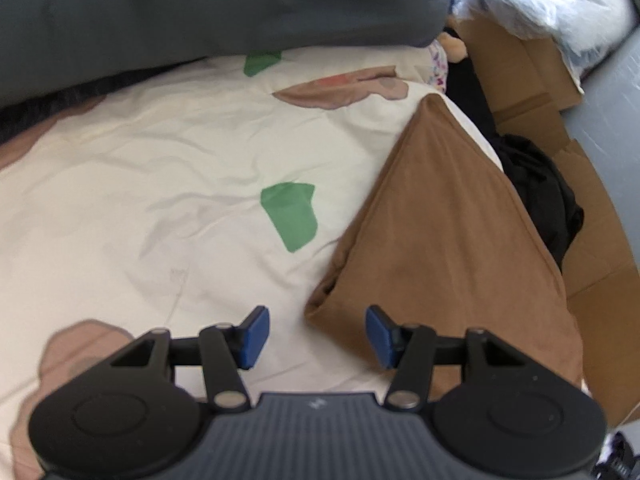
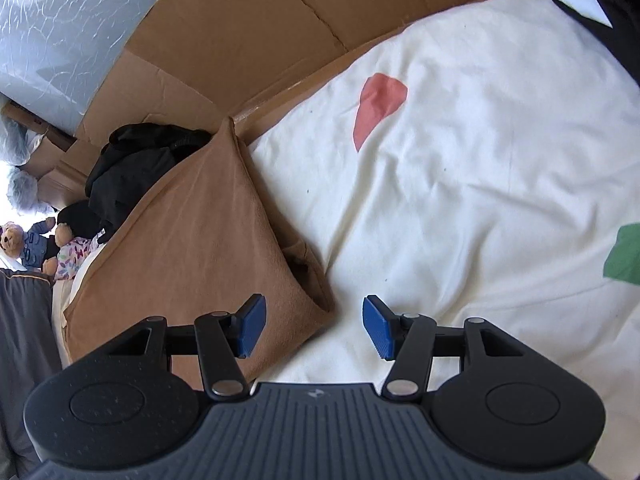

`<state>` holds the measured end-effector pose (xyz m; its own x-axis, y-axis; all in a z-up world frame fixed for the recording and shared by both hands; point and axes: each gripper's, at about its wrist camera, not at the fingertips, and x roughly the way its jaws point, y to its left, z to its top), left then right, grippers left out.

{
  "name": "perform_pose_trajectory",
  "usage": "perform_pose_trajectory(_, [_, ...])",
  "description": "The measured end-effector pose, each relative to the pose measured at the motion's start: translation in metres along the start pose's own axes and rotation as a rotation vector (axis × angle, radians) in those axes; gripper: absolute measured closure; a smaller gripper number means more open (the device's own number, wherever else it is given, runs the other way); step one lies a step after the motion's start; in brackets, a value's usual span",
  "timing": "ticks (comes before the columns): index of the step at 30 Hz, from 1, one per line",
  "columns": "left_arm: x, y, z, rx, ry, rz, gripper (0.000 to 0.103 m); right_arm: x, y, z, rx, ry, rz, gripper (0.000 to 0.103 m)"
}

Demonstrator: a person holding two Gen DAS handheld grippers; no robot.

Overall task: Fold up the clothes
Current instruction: 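Move both open tools over the folded brown shirt, then pinch the folded shirt corner with the left tool while the right tool pinches beside it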

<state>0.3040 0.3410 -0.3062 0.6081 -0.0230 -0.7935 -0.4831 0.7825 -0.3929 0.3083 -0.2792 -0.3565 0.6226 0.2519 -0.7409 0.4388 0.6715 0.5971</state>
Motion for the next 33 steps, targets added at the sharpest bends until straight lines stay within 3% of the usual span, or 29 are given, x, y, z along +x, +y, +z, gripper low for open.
perform_pose_trajectory(9, [0.009,-0.002,-0.006,-0.079,-0.005,0.029,0.052,0.015,0.006,-0.009,0.02,0.019,0.007,0.045])
perform_pose_trajectory(14, [0.022,0.006,-0.007,-0.256,0.005,0.016,0.062,0.023,0.006,-0.008,0.076,0.01,0.02,0.045])
perform_pose_trajectory(23, [0.026,0.008,-0.018,-0.372,-0.052,0.007,0.062,0.032,0.004,-0.018,0.144,-0.02,0.022,0.045])
perform_pose_trajectory(27, [0.027,0.01,-0.021,-0.45,-0.057,-0.021,0.079,0.034,0.001,-0.014,0.183,-0.038,0.017,0.052])
perform_pose_trajectory(33, [0.027,0.007,-0.03,-0.495,-0.091,-0.044,0.077,0.033,-0.009,-0.015,0.27,-0.052,0.044,0.055])
